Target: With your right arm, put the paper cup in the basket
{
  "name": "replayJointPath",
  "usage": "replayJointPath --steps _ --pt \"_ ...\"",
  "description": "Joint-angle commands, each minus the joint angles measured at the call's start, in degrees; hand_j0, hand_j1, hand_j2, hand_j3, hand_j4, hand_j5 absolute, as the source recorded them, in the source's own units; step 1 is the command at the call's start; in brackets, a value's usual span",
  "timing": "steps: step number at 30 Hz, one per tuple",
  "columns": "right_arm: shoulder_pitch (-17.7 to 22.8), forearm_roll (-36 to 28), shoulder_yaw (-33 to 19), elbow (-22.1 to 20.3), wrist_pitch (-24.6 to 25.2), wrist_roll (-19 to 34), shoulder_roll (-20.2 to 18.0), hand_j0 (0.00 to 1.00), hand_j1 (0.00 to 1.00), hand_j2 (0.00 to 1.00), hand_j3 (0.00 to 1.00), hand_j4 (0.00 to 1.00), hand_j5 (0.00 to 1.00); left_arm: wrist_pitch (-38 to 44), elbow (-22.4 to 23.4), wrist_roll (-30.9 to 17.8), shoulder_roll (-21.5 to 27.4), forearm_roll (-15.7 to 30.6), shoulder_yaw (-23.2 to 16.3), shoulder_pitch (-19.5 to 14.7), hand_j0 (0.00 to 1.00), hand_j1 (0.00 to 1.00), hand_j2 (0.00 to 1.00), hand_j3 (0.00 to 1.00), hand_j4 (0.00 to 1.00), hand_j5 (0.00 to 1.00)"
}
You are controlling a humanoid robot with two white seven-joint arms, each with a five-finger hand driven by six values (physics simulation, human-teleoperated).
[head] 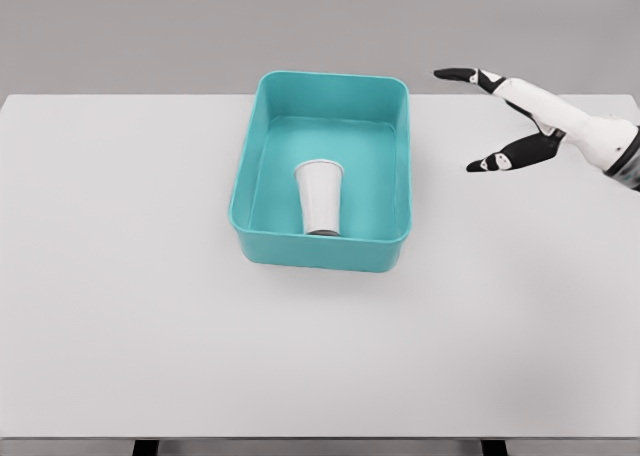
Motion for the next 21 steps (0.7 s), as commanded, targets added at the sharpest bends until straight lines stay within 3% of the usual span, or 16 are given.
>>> replayJointPath --steps 1,21 --pt "0.0 1.31 0.05 -0.13 0.04 -0.23 -2.11 1.0 1.0 1.0 1.0 1.0 1.0 0.0 0.01 -0.01 0.0 0.0 0.0 0.0 1.0 1.0 1.0 1.0 1.0 1.0" --pt "0.18 2.27 -0.04 0.13 0.04 -0.23 -2.11 1.0 1.0 1.0 1.0 1.0 1.0 0.0 0.01 -0.01 0.0 0.0 0.0 0.0 1.0 1.0 1.0 1.0 1.0 1.0"
